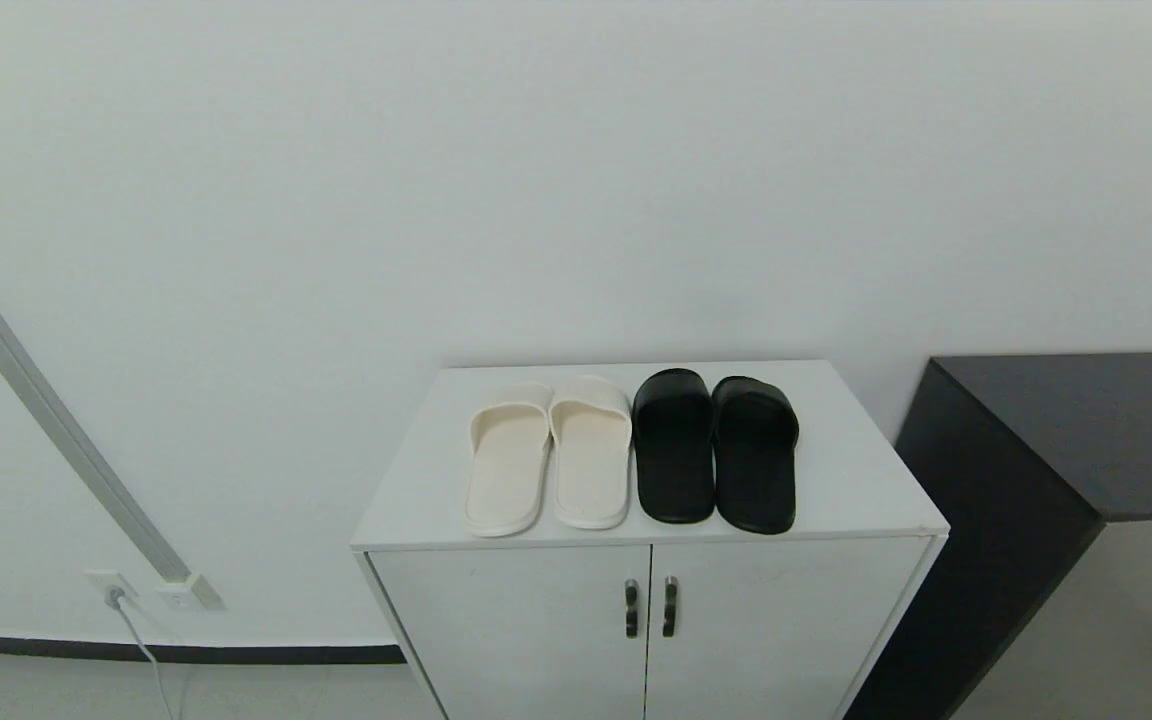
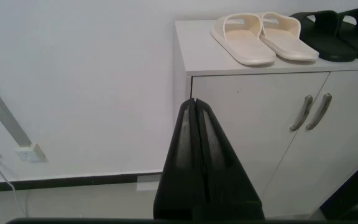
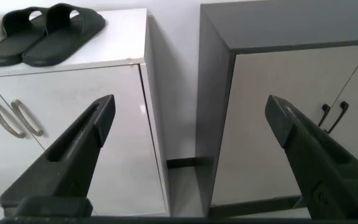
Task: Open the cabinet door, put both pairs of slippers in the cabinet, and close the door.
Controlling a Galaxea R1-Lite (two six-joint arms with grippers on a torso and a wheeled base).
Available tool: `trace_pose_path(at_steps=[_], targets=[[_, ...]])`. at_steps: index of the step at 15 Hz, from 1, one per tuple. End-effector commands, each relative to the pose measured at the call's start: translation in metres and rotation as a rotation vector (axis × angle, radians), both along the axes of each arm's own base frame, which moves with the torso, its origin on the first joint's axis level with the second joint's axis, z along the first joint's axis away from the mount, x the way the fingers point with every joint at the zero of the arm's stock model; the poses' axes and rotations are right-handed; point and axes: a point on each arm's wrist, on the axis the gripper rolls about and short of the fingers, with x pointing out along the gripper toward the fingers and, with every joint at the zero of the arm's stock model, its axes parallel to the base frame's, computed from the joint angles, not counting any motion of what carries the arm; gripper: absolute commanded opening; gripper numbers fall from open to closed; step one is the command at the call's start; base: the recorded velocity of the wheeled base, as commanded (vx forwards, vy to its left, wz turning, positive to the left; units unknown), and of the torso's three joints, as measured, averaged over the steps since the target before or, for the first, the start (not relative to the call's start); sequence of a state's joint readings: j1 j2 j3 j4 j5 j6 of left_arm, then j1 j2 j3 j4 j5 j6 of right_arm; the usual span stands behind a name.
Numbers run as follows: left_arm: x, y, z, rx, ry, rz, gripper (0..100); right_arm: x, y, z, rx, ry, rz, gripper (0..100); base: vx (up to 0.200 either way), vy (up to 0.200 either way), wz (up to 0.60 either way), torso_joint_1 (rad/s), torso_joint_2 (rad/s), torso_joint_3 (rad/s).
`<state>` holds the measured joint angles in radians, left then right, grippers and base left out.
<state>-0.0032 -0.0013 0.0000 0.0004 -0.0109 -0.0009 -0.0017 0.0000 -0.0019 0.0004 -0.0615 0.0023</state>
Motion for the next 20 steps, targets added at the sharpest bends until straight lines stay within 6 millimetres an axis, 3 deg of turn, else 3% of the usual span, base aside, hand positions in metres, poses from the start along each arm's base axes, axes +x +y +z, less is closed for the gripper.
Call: trace_pose_path(at_steps=[1, 4, 5, 6, 8, 9, 11, 17, 20], targets=[[0.0, 0.0, 0.0, -0.004, 0.001, 0.0, 0, 0.0, 0.0, 0.0, -0.002, 0.0, 0.002, 100, 0.0, 0.0, 0.0, 0.0, 0.0, 0.0], [0.0, 0.0, 0.0, -0.008, 0.001, 0.0, 0, -0.001, 0.0, 0.009, 0.011, -0.036, 0.005, 100, 0.0, 0.0, 0.0, 0.0, 0.0, 0.0], [0.0, 0.0, 0.0, -0.01, 0.001, 0.0, 0, -0.008, 0.0, 0.036, 0.054, -0.119, 0.037, 100, 0.0, 0.0, 0.0, 0.0, 0.0, 0.0], [0.0, 0.0, 0.0, -0.013, 0.001, 0.0, 0, -0.011, 0.0, 0.073, 0.177, -0.084, 0.137, 100, 0.0, 0.0, 0.0, 0.0, 0.0, 0.0], [0.0, 0.0, 0.0, -0.013, 0.001, 0.0, 0, 0.0, 0.001, 0.063, 0.111, 0.057, 0.155, 100, 0.0, 0.0, 0.0, 0.0, 0.0, 0.0], [0.0, 0.0, 0.0, -0.013, 0.001, 0.0, 0, 0.008, 0.002, 0.054, 0.106, 0.137, 0.19, 100, 0.0, 0.0, 0.0, 0.0, 0.0, 0.0], [0.0, 0.0, 0.0, -0.013, 0.001, 0.0, 0, 0.022, 0.004, 0.056, 0.106, 0.223, 0.221, 100, 0.0, 0.0, 0.0, 0.0, 0.0, 0.0], [0.0, 0.0, 0.0, -0.013, 0.001, 0.0, 0, 0.083, 0.012, 0.096, -0.004, 0.33, 0.322, 100, 0.0, 0.0, 0.0, 0.0, 0.0, 0.0], [0.0, 0.0, 0.0, -0.013, 0.001, 0.0, 0, 0.121, 0.034, 0.126, 0.061, 0.377, 0.431, 100, 0.0, 0.0, 0.0, 0.0, 0.0, 0.0]])
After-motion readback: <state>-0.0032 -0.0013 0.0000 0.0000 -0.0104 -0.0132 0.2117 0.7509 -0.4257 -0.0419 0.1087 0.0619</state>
